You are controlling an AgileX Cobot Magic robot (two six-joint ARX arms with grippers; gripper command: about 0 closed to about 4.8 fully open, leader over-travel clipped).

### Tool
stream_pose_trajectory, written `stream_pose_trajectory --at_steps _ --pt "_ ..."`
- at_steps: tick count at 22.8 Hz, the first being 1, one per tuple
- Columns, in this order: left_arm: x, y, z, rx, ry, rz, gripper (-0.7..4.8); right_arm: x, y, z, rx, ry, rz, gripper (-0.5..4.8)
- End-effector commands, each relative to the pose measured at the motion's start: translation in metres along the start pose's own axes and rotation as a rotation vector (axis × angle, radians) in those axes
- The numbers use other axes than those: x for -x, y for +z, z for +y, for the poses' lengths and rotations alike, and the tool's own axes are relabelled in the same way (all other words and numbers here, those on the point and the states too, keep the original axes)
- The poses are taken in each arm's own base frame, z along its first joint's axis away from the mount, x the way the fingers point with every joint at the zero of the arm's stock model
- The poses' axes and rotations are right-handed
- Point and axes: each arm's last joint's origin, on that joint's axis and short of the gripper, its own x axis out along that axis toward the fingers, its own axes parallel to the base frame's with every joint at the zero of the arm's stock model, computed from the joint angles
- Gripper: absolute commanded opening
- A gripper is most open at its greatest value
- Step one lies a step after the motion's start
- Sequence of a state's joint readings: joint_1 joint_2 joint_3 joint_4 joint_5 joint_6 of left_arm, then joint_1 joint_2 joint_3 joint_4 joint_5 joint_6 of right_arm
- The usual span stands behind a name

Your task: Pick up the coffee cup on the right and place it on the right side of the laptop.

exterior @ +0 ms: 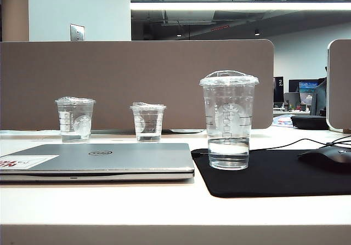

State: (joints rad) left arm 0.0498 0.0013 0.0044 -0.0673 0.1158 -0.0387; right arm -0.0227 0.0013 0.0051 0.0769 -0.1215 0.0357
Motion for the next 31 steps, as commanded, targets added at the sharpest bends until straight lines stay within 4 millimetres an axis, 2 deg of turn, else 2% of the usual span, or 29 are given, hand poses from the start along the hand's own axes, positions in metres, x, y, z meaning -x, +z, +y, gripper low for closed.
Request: stream_pose_trajectory --at_steps 1,4,31 --pt "0.0003 0.0019 0.0000 -0.003 0.000 -0.012 -0.05 0.0001 0.0002 -0.0026 0.012 -0.082 -0.015 -0.09" --pt "0.0003 0.0019 0.0000 -0.003 0.000 -0.012 -0.05 0.0002 0.0002 -0.0039 0.012 -0.129 -0.016 -0.09" --pt "0.0003 0.0019 0.0000 -0.003 0.000 -0.012 -0.05 0.0002 -0.0005 -0.0037 0.011 -0.123 -0.008 -0.09"
